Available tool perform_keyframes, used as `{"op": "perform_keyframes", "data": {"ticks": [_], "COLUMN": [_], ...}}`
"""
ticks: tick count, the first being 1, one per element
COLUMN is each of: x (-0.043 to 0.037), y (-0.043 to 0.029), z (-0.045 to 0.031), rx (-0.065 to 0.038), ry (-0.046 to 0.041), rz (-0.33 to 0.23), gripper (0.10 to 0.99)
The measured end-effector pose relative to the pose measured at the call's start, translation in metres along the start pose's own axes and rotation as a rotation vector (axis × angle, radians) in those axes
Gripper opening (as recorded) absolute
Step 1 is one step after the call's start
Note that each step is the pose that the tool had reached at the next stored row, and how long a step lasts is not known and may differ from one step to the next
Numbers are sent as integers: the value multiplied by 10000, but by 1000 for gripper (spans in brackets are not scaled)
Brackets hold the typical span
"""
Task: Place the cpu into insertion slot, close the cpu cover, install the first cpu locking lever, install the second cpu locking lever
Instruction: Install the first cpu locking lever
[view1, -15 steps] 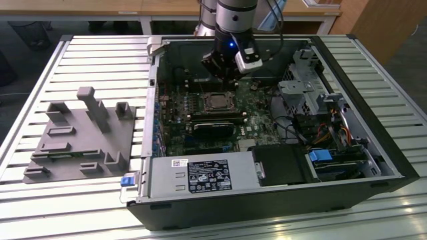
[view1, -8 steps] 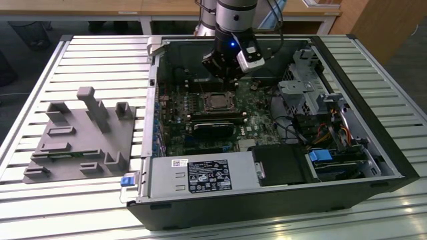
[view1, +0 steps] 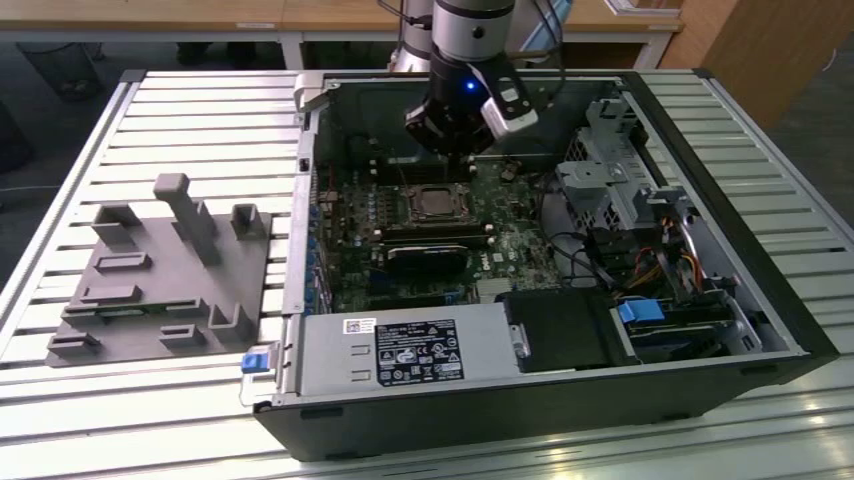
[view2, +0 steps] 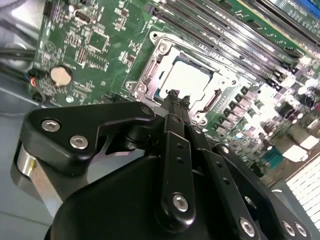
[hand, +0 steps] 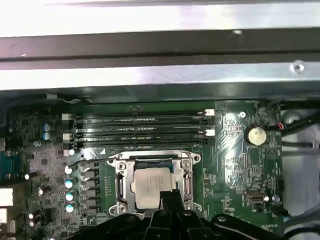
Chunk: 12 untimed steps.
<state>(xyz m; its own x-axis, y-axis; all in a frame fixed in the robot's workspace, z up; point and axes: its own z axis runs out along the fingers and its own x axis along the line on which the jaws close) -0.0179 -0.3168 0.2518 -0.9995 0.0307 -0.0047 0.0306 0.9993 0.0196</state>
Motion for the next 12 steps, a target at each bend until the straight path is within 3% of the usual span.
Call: {"op": "perform_keyframes", "data": {"ticks": [4, 12], "x": [0, 101], "y": [0, -3], "z": [5, 4], "rx": [-84, -89], "ry": [6, -27], "rz": [-471, -500], "gripper": [106, 106]}}
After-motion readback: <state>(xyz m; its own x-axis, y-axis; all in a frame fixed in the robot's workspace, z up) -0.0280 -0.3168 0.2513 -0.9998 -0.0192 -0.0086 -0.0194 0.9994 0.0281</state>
